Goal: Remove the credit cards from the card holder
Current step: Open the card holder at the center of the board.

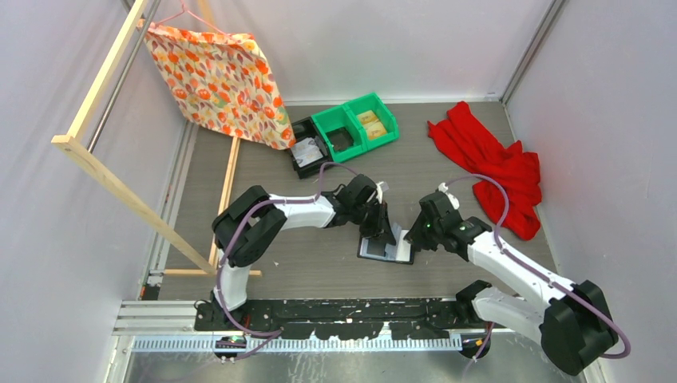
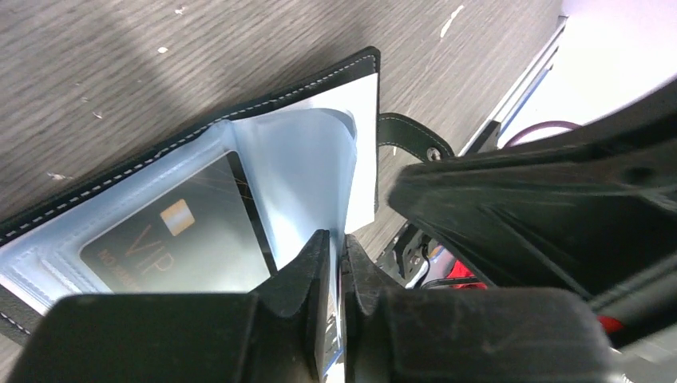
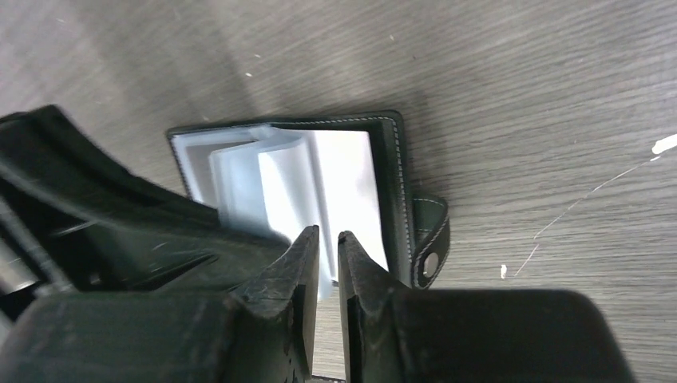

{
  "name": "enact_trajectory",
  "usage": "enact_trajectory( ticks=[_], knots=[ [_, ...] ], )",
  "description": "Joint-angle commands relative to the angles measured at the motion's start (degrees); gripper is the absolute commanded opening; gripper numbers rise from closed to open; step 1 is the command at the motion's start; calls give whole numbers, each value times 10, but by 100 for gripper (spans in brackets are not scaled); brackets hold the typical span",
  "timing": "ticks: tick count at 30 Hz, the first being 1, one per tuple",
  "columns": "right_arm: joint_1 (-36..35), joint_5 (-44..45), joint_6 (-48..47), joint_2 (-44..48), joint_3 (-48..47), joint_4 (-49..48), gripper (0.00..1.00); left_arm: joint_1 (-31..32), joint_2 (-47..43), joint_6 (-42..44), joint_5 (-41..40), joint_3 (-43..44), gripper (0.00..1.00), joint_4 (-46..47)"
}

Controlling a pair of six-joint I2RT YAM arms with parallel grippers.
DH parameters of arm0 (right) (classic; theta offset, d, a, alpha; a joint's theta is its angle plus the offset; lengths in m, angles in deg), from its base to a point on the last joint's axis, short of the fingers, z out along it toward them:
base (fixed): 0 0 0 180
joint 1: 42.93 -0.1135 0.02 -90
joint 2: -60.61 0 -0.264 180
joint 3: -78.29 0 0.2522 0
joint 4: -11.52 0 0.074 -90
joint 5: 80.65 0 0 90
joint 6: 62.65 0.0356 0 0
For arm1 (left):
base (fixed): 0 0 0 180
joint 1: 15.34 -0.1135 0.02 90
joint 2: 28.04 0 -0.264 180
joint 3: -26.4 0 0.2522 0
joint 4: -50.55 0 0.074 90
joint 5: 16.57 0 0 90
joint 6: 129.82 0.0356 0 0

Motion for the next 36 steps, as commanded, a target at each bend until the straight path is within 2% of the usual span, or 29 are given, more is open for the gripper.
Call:
enact_trajectory(
  ticks=[1,7,17,26,36],
  knots=[
    [4,26,6,28,-33,20,20,8,13,14,-2,24,13,-19],
    [8,38,21,48,-46,25,20,20,38,15,13,42,27,-19],
    [12,23,43,25,-68,-7,20,36,54,12,27,57,45,-15],
    [19,-11,49,-9,-57,-24,19,39,57,7,38,53,46,-6],
    [30,-18,58,-34,1,-41,17,40,-5,13,22,23,41,-12]
  ],
)
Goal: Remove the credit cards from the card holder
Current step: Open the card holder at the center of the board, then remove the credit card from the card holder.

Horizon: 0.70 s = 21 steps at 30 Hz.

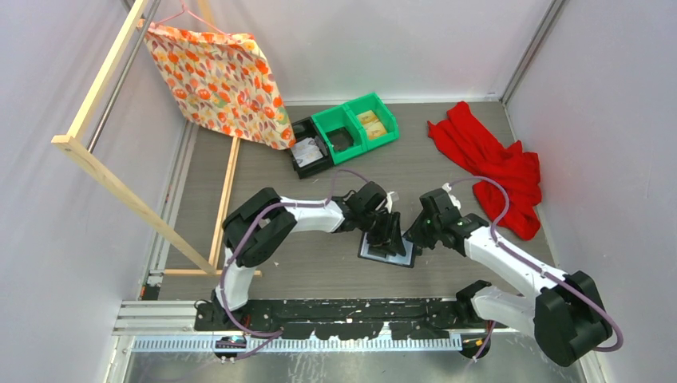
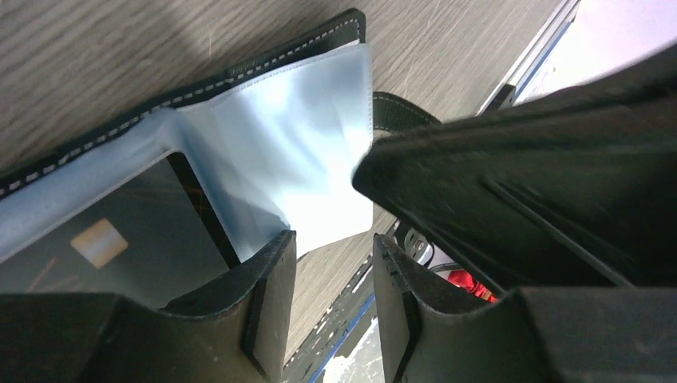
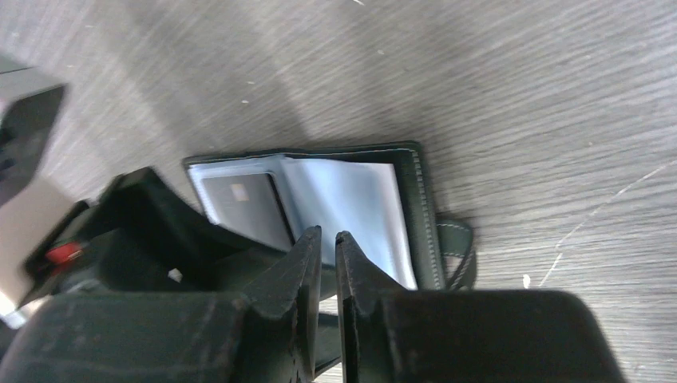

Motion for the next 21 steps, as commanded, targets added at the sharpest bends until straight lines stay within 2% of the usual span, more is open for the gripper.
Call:
enact_trajectory(
  ticks=[1,9,14,21],
  knots=[
    [5,-6,7,-17,19,-24,17,3,-54,6,-1,-15,41,1],
    [10,-5,3,-77,39,-44,13,1,-109,20,-38,-22,41,-52],
    [11,-2,1,-82,48,-50,12,-10,-142,42,-158,0,40,-188],
    [16,-5,-3,-84,60,-57,13,-35,-153,38,-162,-39,42,-176]
  ],
)
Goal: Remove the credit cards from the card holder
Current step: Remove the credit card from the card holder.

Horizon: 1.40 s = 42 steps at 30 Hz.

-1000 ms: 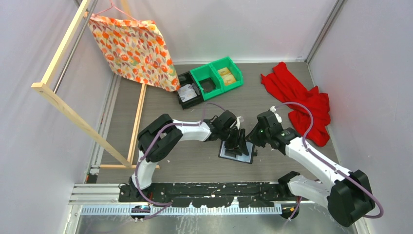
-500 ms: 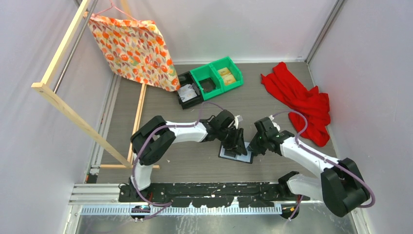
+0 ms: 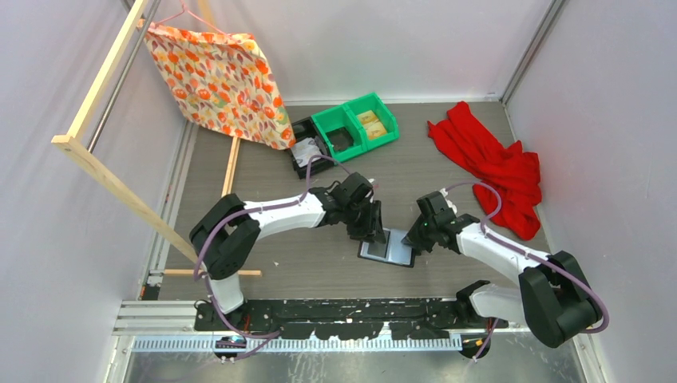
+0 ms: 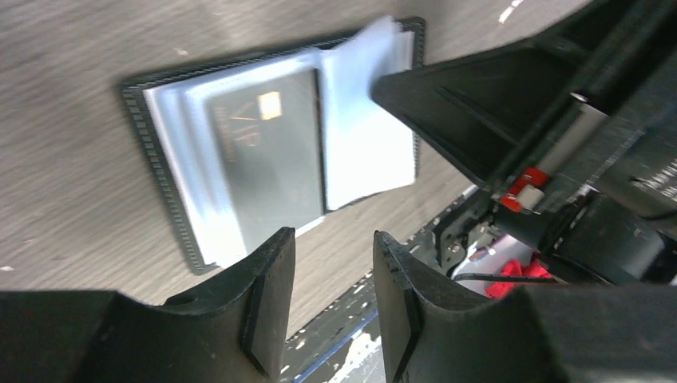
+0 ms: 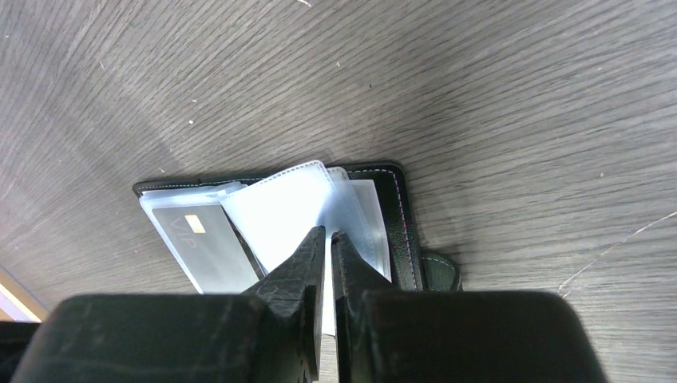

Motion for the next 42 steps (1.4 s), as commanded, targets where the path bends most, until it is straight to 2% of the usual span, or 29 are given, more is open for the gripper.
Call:
enact_trajectory(
  ticks=[1,13,19,30,38,42],
  knots=[
    [3,12,-6,-9,23,4,13,-14,-15,14,-22,-11,43,-24],
    [9,17,-14,-13,31,-2,12,-47,21,35,64,-20,42,29],
    [12,14,-11,-11,35,-7,11,-47,38,33,69,-21,41,34],
    [17,8,-14,-16,36,-13,11,-47,46,3,112,-40,28,94],
    [18,8,-17,-16,36,-13,11,-47,28,48,21,-21,40,-3],
    [19,8,-15,-17,36,-14,11,-47,35,54,28,-19,41,-6]
  ],
)
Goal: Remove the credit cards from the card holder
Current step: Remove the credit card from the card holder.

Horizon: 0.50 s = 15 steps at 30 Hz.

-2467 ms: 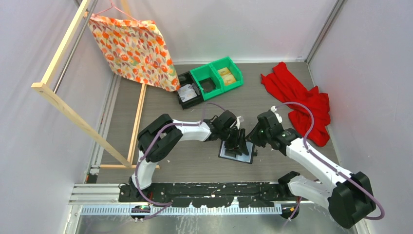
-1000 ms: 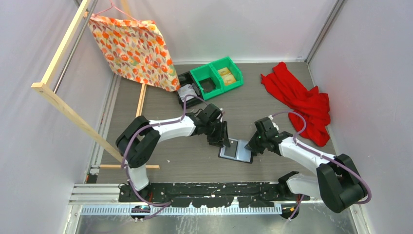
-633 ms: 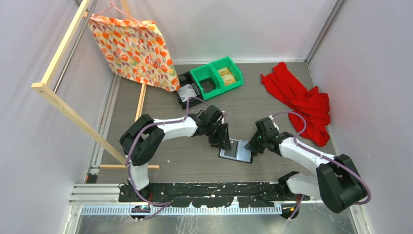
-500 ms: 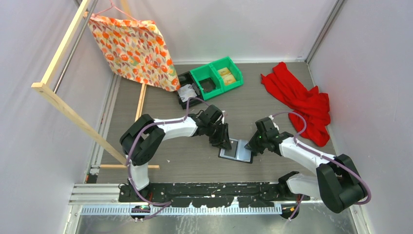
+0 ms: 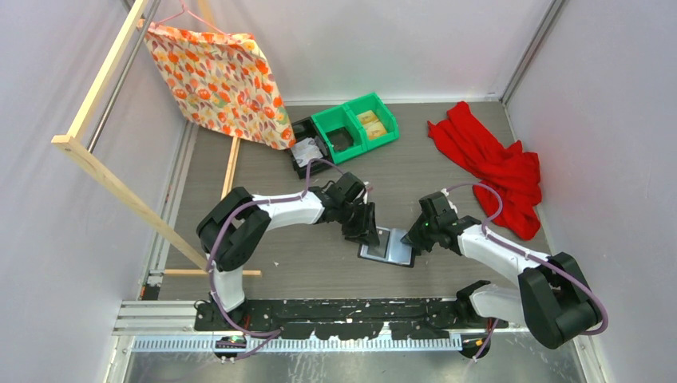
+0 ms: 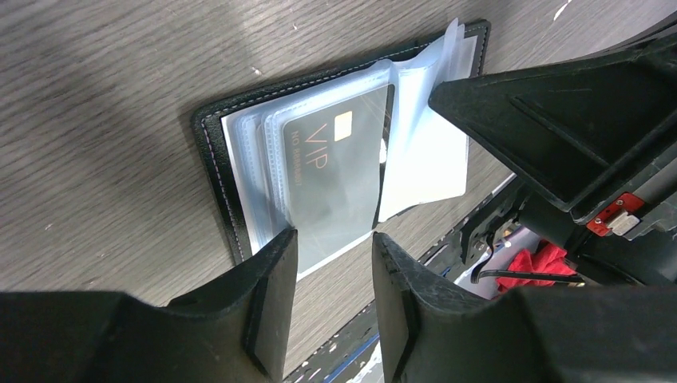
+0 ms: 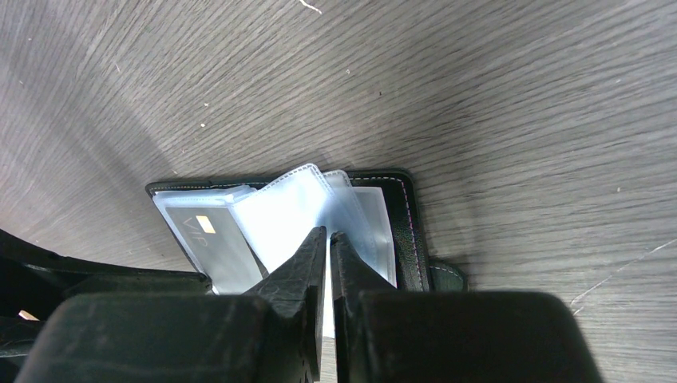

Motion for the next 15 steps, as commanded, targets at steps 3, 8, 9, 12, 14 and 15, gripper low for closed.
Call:
enact_trajectory(
  ticks=[3,8,9,12,14,15],
  knots=[
    [4,29,-14,-20,20,18,11,0,-3,18,-18,3,41,-18],
    [5,29,-16,-23,18,19,11,0,0,18,-22,2,41,-15],
    [4,28,-16,-22,18,20,11,0,1,18,-21,2,41,-14],
    [4,29,-17,-20,17,24,11,0,8,13,-5,1,41,4],
    [5,29,-18,-16,17,25,11,0,11,5,6,0,41,18],
    [5,29,-17,-15,17,26,11,1,11,2,11,-1,40,24]
  ],
)
